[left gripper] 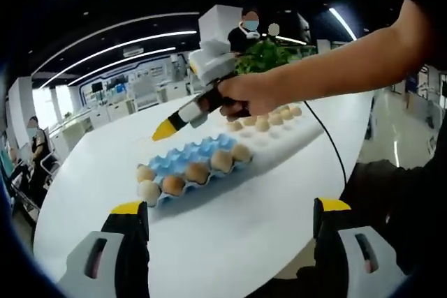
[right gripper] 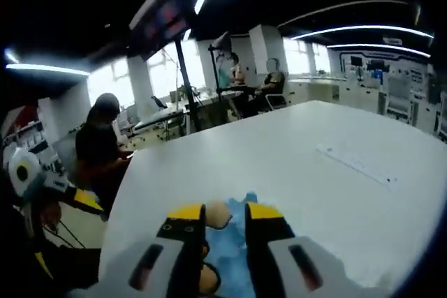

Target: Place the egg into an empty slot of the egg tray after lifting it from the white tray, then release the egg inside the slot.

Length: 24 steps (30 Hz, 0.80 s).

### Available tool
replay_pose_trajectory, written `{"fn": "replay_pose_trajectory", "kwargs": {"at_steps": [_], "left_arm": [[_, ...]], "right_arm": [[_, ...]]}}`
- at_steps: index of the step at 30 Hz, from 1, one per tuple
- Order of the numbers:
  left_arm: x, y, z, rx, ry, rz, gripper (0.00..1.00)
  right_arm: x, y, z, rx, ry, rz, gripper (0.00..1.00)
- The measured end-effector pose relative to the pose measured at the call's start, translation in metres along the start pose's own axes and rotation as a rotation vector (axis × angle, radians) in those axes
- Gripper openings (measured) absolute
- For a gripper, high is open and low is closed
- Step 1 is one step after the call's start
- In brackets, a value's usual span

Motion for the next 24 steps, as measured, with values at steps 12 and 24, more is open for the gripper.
{"fn": "replay_pose_trajectory", "kwargs": {"at_steps": [12, 24], "left_arm": [[-0.019, -0.011, 0.003, 0.093, -0.036, -0.168, 1.00], [-0.029, -0.006, 0.002, 0.077, -0.052, -0.156, 0.98]], "right_arm": [[0.018, 0.035, -0.103, -0.055, 0.048, -0.141, 0.22], [0.038, 0.070, -0.163, -0.115, 0.153, -0.092, 0.23]]}}
Point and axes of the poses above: the point that each gripper's makers call its tool centre point, and the gripper's own axes: z roughly forward along the fingers, x roughly to its right, y roughly out of its underside, the point moved 5 cm from there along -z, roughly backward along the fingers, and after that the axes turned 3 degrees about -y, right-handed, at the moved point
